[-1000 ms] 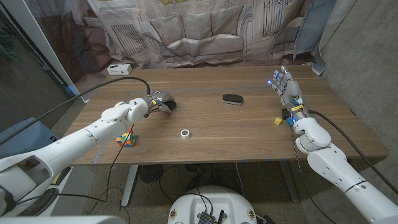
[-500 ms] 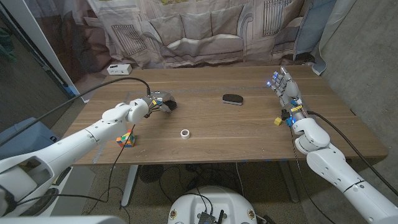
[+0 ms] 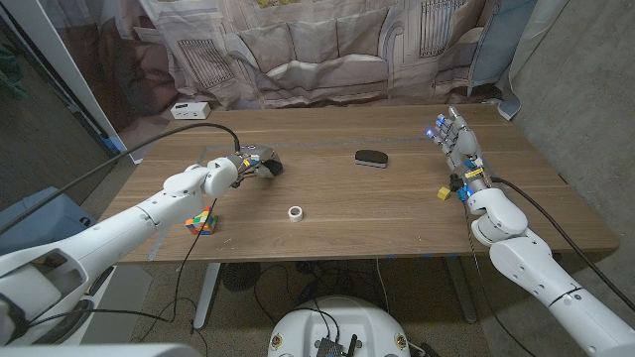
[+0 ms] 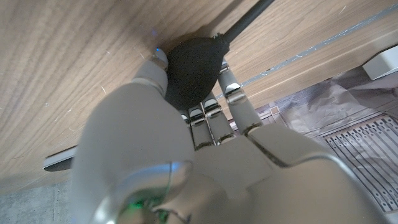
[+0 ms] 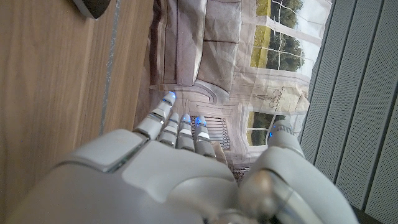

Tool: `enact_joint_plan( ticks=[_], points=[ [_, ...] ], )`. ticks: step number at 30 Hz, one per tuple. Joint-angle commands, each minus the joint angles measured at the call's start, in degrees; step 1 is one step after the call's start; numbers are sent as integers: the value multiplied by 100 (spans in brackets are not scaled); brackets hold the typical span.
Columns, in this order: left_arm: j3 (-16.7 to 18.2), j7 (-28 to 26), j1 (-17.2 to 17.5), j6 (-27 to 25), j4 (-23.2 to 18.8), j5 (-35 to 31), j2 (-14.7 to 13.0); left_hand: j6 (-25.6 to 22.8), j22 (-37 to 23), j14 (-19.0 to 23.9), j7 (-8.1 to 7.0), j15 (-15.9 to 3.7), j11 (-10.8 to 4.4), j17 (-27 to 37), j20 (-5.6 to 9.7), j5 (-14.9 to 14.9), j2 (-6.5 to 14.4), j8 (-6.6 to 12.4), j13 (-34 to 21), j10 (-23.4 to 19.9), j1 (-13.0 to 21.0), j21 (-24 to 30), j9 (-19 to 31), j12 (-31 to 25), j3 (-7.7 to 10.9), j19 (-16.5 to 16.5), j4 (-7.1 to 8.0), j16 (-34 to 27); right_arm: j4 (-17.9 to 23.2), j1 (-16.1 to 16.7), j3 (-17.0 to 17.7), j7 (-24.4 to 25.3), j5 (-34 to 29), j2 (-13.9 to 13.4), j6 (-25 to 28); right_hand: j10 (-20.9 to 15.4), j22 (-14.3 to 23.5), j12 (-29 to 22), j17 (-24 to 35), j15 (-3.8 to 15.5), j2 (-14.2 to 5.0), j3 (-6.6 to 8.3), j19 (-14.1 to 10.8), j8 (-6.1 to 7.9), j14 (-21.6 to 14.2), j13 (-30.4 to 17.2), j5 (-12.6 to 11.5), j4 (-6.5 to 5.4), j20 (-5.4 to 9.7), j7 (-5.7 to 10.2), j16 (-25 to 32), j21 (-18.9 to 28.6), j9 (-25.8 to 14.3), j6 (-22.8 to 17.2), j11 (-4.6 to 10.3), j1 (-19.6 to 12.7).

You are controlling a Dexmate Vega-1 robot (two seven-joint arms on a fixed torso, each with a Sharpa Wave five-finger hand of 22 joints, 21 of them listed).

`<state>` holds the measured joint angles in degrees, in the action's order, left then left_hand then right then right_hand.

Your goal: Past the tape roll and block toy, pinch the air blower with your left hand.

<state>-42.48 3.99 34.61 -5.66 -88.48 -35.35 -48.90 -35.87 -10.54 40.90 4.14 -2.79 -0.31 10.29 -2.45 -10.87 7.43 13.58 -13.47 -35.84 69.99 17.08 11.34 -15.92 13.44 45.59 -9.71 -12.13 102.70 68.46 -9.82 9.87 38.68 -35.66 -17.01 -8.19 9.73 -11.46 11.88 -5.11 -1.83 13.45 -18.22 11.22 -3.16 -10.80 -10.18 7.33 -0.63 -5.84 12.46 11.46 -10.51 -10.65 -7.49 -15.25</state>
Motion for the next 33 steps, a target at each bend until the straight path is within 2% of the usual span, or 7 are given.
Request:
enact_joint_plan(
  ticks=[1,14,22,33],
  points=[
    [18,85,-21,-51,-173,-50,-66,-88,-26,85,18,-21,16,8,30,-44,21,43,-21,-87,119,22,22,-39,78,34,-7,-35,23,55,68,-21,17,-36,-54,-20,19,13,9,-16,-52,-23,-26,-4,-43,-11,-11,25,0,-18,-31,-15,-20,-22,12,-27],
    [233,374,13,-270,-658,22,-256,-109,-29,111,18,-14,7,7,30,-46,2,27,-36,-96,103,26,25,-28,99,37,24,-9,-16,41,66,-105,44,18,-177,-25,19,12,10,-25,-57,-27,-32,-5,-51,-12,-11,27,-7,-22,-32,-16,-20,-25,-5,-31],
    [372,481,82,-370,-1040,-101,-447,-88,-31,103,21,0,42,7,23,-49,-9,1,-40,-81,93,19,25,-7,114,17,37,15,16,62,84,-164,76,-4,-200,-28,19,12,10,-24,-60,-30,-34,-5,-55,-12,-11,29,-8,-23,-32,-16,-20,-28,-12,-33],
    [578,642,135,-412,-1479,-276,-642,-76,-33,82,18,-5,14,8,24,-63,-10,-27,-47,-69,128,8,25,17,161,-15,27,49,49,82,115,-182,132,0,-208,-27,19,13,11,-19,-64,-35,-33,-7,-57,-12,-10,28,-7,-24,-33,-18,-20,-29,-1,-33]
  ],
)
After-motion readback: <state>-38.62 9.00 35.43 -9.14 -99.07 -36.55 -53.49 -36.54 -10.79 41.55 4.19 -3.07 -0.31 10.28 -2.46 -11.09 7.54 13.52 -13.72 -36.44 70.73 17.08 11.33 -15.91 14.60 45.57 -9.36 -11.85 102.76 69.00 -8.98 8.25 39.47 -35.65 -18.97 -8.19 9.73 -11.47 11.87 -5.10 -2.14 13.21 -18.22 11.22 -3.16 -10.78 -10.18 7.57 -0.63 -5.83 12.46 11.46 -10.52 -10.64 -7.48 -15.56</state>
